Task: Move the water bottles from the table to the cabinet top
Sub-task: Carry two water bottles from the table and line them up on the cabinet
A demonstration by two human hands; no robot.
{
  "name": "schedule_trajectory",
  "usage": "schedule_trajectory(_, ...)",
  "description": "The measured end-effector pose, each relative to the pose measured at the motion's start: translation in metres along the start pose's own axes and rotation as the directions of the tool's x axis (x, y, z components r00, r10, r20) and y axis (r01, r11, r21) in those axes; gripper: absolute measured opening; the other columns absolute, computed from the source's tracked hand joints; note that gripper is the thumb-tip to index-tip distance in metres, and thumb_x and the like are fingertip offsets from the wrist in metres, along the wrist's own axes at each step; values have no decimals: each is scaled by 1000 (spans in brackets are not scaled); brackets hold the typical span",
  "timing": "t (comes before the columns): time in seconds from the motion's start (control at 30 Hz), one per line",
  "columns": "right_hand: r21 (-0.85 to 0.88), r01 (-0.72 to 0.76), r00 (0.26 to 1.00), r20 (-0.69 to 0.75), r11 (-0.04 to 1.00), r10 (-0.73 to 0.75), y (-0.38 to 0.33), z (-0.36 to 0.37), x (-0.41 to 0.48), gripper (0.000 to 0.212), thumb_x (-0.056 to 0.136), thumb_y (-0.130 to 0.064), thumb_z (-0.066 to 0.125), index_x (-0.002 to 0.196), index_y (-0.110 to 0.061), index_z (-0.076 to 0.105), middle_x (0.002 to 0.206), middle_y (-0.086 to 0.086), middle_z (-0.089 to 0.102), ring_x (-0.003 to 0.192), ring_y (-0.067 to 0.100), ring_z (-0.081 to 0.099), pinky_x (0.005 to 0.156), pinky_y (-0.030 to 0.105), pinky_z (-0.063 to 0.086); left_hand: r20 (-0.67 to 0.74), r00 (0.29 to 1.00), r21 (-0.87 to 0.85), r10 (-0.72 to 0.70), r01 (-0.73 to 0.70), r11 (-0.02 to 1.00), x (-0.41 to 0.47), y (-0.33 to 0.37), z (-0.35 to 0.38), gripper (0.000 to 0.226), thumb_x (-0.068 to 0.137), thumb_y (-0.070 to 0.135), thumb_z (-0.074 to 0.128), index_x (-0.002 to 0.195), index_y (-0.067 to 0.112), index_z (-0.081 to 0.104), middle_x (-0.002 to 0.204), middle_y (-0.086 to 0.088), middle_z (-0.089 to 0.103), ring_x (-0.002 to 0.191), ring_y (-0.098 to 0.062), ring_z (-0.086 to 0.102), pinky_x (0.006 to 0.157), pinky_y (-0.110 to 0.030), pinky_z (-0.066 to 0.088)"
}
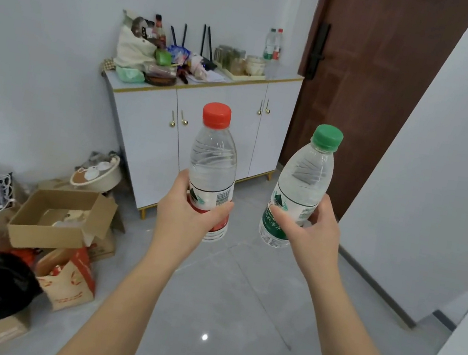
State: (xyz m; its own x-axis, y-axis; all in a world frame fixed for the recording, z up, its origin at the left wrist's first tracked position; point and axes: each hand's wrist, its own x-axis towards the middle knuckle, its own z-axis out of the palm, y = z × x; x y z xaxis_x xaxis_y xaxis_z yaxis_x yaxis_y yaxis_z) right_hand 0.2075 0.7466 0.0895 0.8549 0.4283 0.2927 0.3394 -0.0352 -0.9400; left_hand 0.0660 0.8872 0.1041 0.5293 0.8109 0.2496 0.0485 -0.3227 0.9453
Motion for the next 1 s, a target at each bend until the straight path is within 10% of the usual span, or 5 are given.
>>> schedule_trajectory(1.0,-40,30,1000,3,999,-30,123,-6,383,52,73,-16,84,118,-23,60,104,-18,68,93,-7,63,73,7,49,33,999,-28,25,-24,999,329,-40,241,50,68,20,85,102,39,53,90,27,66,84,13,61,67,-3,45)
